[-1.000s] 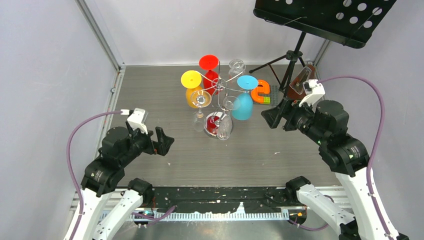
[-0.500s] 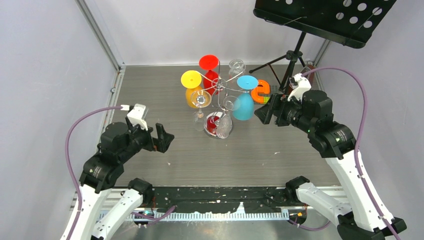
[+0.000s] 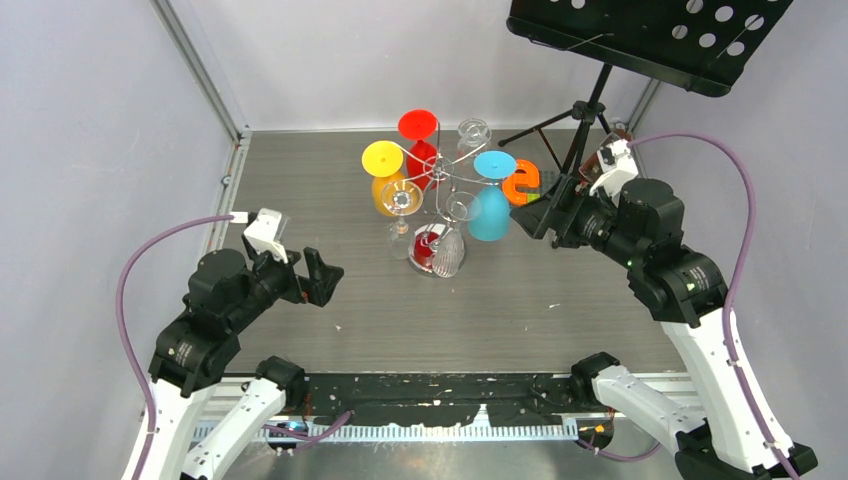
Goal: Take the wine glass off the wine glass rack
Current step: Pick up the wine glass from the wine rack.
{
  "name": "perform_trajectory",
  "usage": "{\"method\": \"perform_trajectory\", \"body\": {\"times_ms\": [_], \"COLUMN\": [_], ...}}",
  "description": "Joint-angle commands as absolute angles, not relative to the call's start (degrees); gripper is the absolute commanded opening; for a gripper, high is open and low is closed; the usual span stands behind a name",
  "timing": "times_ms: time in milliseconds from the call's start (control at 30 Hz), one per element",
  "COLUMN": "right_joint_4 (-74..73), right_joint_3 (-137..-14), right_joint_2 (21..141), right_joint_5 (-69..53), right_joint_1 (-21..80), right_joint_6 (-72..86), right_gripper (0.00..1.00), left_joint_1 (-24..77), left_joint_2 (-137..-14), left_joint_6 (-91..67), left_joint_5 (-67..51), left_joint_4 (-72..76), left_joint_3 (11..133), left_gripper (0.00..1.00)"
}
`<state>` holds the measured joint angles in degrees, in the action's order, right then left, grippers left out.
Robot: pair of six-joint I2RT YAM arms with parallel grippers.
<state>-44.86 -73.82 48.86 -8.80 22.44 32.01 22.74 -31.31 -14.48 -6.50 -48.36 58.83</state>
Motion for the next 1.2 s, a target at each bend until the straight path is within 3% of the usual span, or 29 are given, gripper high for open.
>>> {"method": "perform_trajectory", "body": {"times_ms": [0,300,633,1167], "right_joint_4": [-41.5,-37.6,-32.4,-26.4], "right_joint_3": [-78.2,-77.1,-74.0,-67.4], "right_joint_2": [49.1,51.3,53.6,54.1], "right_joint_5": [-10.9,-13.0,-10.6,-7.8], "right_joint_1": [22.6,23.4,27.7,29.9], "right_joint_6": [37.2,45.9,51.3,55.5], "right_gripper": [0.84,0.81,0.76,0.60], "left_joint_1": [22.4,22.4,22.5,22.4], "left_joint_2": [-30.7,-30.6,-29.5,-29.4], "left_joint_6": [-13.5,-12.3,-11.8,-11.4], "left_joint_5": [-7.5,-12.0,-24.7,-25.1], "left_joint_4": [-47.2,-46.1,-43.3,-44.3], "left_joint_3": [60.4,61.6,62.0,63.3], "left_gripper": [1.00,1.00,1.00,1.00]}}
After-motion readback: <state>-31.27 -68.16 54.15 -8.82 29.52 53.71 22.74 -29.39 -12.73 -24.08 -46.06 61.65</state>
